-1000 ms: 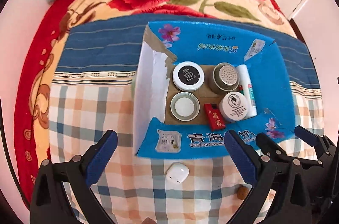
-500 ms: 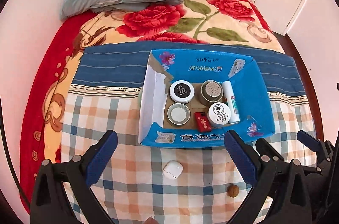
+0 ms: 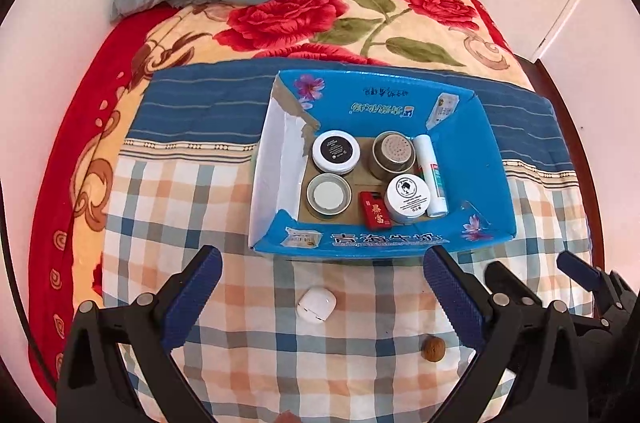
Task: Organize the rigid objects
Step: 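Lift both open tools out of the box and back over the blanket, then grasp the white earbud case with the left tool while the right tool grasps the walnut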
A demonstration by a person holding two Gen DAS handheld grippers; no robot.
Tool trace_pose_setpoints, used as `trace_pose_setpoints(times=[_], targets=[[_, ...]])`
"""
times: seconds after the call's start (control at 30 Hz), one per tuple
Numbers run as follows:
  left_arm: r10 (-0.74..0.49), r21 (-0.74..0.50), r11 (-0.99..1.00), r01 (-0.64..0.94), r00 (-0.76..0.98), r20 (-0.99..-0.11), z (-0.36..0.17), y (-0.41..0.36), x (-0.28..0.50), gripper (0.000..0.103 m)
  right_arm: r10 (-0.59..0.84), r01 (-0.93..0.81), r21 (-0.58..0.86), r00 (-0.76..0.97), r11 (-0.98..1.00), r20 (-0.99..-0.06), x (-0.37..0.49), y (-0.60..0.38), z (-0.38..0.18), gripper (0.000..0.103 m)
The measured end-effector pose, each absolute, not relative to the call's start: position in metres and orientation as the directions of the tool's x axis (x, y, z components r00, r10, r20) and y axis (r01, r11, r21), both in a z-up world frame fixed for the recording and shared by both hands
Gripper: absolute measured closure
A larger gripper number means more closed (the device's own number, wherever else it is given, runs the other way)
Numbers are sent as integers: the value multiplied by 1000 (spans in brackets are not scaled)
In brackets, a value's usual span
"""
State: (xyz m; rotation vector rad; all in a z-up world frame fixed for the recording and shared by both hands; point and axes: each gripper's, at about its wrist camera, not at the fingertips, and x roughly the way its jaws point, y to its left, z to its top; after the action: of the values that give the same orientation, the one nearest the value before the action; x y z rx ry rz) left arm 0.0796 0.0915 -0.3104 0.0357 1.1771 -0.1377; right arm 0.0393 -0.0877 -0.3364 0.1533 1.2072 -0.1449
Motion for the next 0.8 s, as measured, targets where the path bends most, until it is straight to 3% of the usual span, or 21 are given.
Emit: trace_pose_setpoints(times=[0.23, 0.47, 0.53, 0.63, 0.8], targets=[[-24, 2, 996, 88, 297, -954, -358, 107, 86, 0, -39, 289, 37, 253, 957, -967, 29, -118, -380, 0], [18, 27, 988, 149, 65, -998, -467, 98, 84, 1, 56, 387, 58, 18, 920, -998, 3, -136, -479, 0], [26, 26, 983, 180, 2, -1000, -498, 92, 82, 5, 82, 406, 66, -22, 911, -996, -4, -137, -503, 1], [46, 33, 974, 226, -53, -998, -532, 83, 77, 21, 131, 426, 83, -85, 901, -988, -12, -135, -537, 8], [11, -2, 969, 245, -50, -999, -553, 78, 69, 28, 207, 462, 110, -166, 880, -964, -24, -133, -575, 24]])
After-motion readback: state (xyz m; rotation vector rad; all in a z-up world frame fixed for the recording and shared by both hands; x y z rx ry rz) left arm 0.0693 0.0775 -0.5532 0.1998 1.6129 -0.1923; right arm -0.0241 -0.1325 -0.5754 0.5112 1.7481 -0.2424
